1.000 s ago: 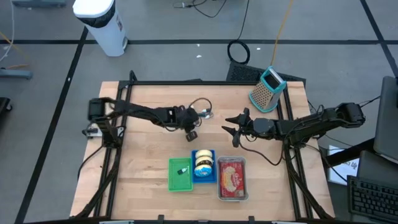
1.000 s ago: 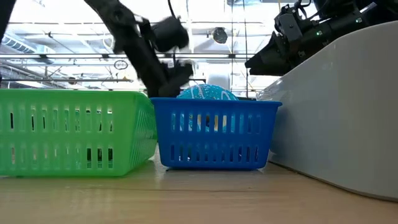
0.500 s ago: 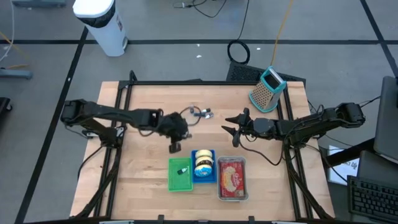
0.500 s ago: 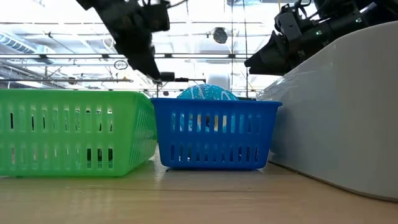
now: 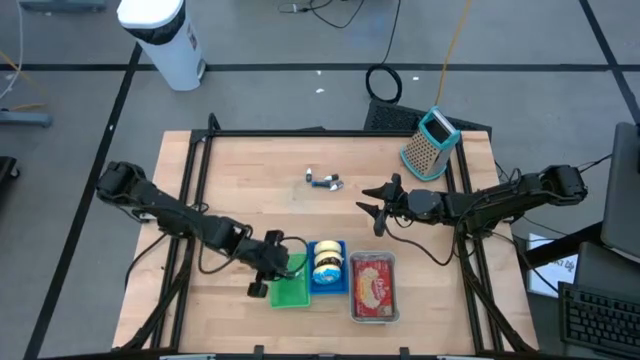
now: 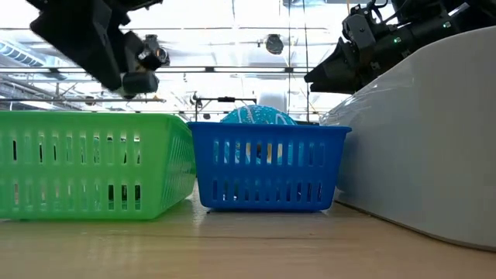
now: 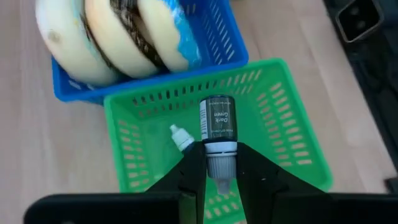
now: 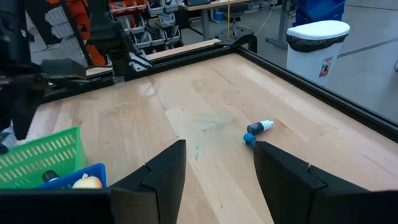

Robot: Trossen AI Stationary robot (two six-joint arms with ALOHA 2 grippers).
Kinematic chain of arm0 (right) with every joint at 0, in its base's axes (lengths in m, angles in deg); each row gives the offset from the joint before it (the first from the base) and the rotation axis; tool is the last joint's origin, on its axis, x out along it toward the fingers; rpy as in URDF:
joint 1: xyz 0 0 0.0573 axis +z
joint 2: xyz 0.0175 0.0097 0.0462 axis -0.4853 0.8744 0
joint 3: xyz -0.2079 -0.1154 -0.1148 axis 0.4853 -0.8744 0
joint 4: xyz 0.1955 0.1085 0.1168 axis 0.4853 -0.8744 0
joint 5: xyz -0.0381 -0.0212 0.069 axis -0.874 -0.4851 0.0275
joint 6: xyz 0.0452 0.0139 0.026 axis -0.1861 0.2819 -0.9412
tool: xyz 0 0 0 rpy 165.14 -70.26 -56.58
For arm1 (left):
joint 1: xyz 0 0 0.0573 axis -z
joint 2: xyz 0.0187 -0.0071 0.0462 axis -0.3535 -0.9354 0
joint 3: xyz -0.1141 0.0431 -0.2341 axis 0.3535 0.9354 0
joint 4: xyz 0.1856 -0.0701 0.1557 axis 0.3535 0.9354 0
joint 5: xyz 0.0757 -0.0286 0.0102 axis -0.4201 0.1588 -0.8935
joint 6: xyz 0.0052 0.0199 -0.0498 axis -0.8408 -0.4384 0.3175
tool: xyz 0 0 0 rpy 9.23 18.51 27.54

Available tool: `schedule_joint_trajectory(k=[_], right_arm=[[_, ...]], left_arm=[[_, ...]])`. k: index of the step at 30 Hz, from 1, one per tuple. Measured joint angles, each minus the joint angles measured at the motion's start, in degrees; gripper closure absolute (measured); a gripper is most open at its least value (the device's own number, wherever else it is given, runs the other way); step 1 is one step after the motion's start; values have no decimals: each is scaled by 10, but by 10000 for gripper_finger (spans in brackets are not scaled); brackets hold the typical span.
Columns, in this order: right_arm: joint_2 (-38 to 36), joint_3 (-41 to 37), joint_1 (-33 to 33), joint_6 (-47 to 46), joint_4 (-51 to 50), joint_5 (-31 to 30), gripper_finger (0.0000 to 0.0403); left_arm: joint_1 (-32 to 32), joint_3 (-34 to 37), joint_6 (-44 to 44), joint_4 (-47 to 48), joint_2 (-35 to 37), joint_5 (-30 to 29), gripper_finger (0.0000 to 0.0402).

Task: Pick & Place Food Item
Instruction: Put the bottom dark green food coloring bottle into the green bin

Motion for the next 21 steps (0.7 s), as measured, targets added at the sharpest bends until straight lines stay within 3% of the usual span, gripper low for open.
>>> schedule_joint_trajectory(k=[8, 21], right_arm=[[0, 0, 0, 1, 0, 0, 222], [0, 0, 0, 26, 0, 0, 222]], left_arm=[[10, 63, 107, -75, 0, -10, 335], [-29, 72, 153, -75, 0, 7, 296]])
